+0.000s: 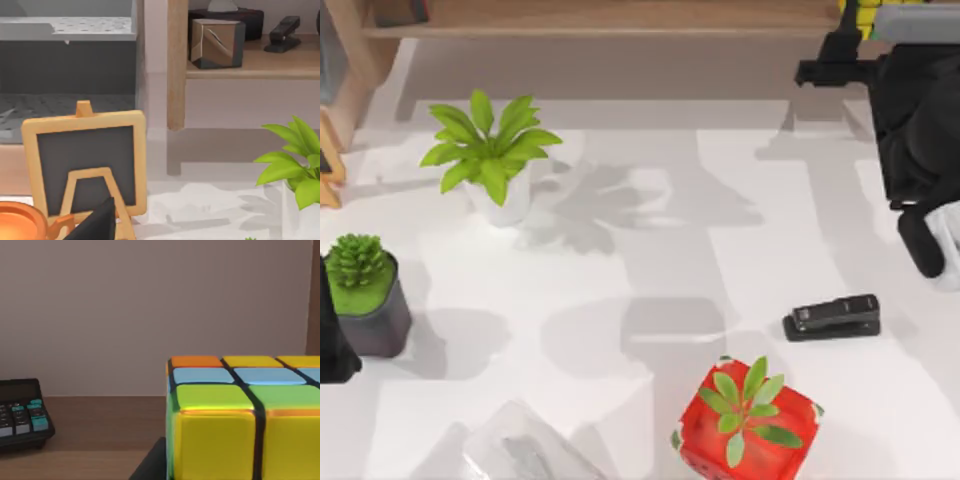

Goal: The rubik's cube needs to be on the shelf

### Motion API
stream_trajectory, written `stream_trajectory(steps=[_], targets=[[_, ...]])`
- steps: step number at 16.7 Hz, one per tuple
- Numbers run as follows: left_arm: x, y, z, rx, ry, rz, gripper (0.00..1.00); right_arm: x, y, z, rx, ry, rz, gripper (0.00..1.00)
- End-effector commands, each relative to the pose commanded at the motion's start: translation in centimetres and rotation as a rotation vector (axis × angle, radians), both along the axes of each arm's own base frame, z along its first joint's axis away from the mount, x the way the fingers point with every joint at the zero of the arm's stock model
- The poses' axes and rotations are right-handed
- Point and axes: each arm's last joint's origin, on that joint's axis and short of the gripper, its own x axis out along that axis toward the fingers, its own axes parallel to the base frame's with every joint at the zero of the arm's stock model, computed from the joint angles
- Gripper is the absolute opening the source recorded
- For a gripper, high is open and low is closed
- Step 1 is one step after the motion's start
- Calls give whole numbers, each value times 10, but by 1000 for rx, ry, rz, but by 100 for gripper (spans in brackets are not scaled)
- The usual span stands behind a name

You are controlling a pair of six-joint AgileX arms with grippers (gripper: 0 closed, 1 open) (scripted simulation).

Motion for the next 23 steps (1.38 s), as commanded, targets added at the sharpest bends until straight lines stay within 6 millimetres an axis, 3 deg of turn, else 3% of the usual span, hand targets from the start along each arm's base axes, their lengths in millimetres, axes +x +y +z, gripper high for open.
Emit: stream_trajectory(steps=[8,14,23], targets=[[0,0,0,0,0,0,100,69,-2,6,-4,12,-5,0],[0,0,0,0,0,0,100,77,-4,4,-7,22,-6,0],[0,0,0,0,0,0,100,77,-4,4,-7,22,-6,68]])
